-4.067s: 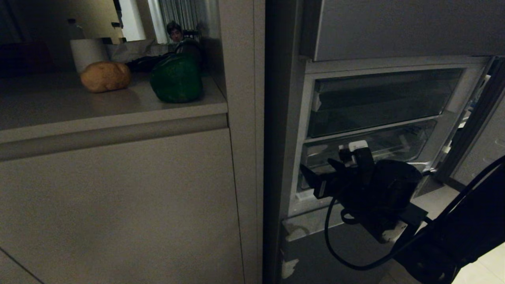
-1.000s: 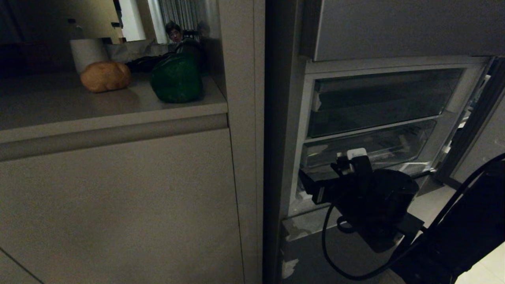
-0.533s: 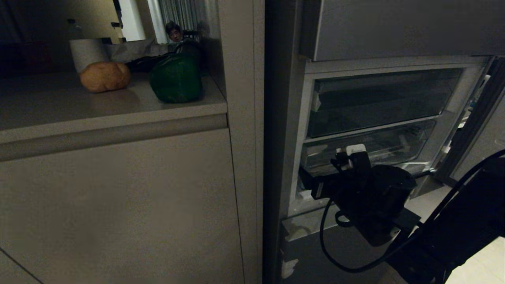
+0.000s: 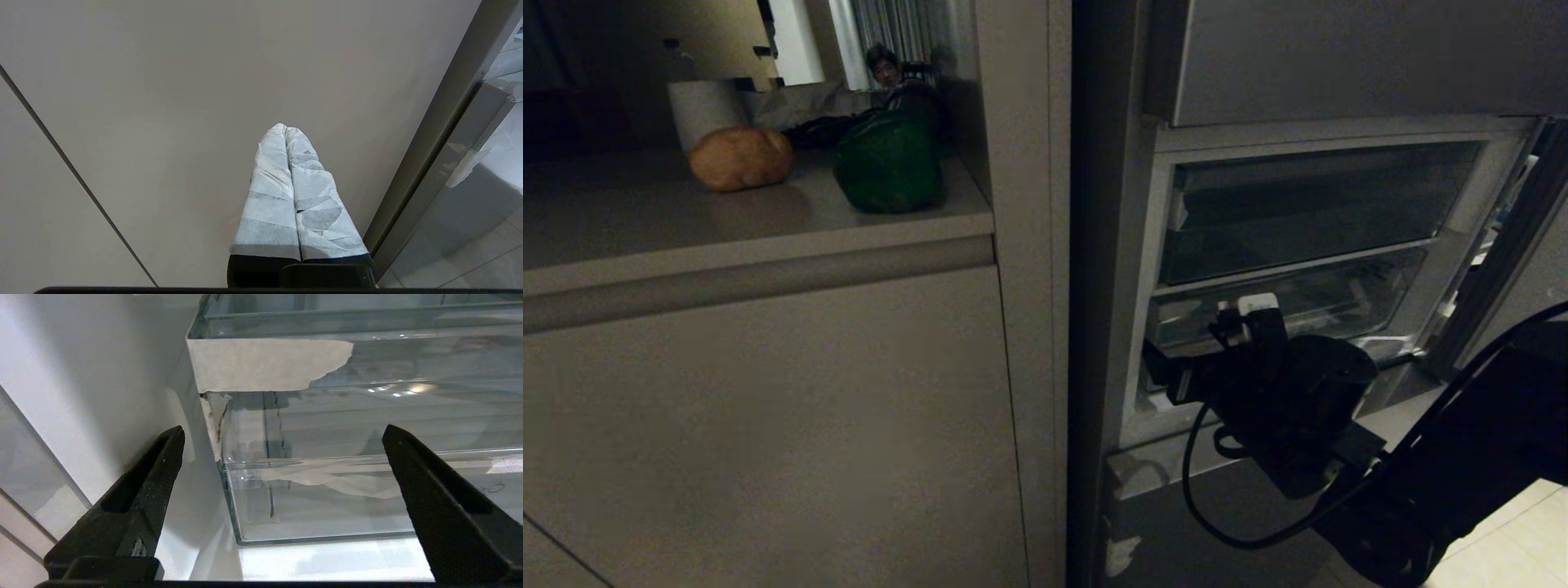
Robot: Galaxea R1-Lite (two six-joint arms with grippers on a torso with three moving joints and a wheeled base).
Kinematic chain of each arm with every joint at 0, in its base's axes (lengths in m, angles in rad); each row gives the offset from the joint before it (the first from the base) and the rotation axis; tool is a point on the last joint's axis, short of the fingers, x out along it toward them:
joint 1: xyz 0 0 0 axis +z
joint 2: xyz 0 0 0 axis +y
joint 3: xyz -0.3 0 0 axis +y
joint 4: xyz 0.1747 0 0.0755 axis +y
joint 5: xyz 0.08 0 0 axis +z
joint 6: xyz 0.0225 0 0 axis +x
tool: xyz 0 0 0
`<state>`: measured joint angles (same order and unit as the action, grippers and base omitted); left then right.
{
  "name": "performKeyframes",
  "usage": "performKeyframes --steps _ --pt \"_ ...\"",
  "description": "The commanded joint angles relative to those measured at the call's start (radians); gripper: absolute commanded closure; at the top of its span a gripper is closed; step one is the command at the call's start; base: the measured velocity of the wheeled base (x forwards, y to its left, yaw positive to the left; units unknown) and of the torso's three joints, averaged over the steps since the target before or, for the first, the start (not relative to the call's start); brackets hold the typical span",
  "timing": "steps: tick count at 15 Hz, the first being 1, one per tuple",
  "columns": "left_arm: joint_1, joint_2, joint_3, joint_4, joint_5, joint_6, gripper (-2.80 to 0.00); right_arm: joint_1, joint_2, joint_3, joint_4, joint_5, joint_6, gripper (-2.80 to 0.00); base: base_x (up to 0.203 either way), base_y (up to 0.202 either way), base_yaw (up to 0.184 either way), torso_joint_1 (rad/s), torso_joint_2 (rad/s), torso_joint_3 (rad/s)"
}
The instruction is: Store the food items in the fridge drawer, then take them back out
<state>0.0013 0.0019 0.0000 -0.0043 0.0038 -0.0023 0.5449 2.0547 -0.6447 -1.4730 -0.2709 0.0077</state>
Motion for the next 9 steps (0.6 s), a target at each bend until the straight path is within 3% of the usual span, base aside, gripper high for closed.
performKeyframes --steps 1,2,9 --pt "0.0 0.001 0.0 0.0 -0.001 -0.001 0.0 0.0 0.006 -0.006 -0.009 -0.001 0.0 -2.8 0.0 0.0 0.0 0.0 0.0 0.0" --pt "0.0 0.001 0.0 0.0 0.001 -0.001 0.0 0.0 0.009 -0.015 -0.008 -0.001 0.0 0.0 0.0 0.0 0.0 0.0 0.0 0.0" --pt "0.0 0.001 0.0 0.0 0.001 -0.001 0.0 0.015 0.024 -0.041 -0.004 -0.002 -0.017 0.0 0.0 0.0 0.0 0.0 0.0 0.0"
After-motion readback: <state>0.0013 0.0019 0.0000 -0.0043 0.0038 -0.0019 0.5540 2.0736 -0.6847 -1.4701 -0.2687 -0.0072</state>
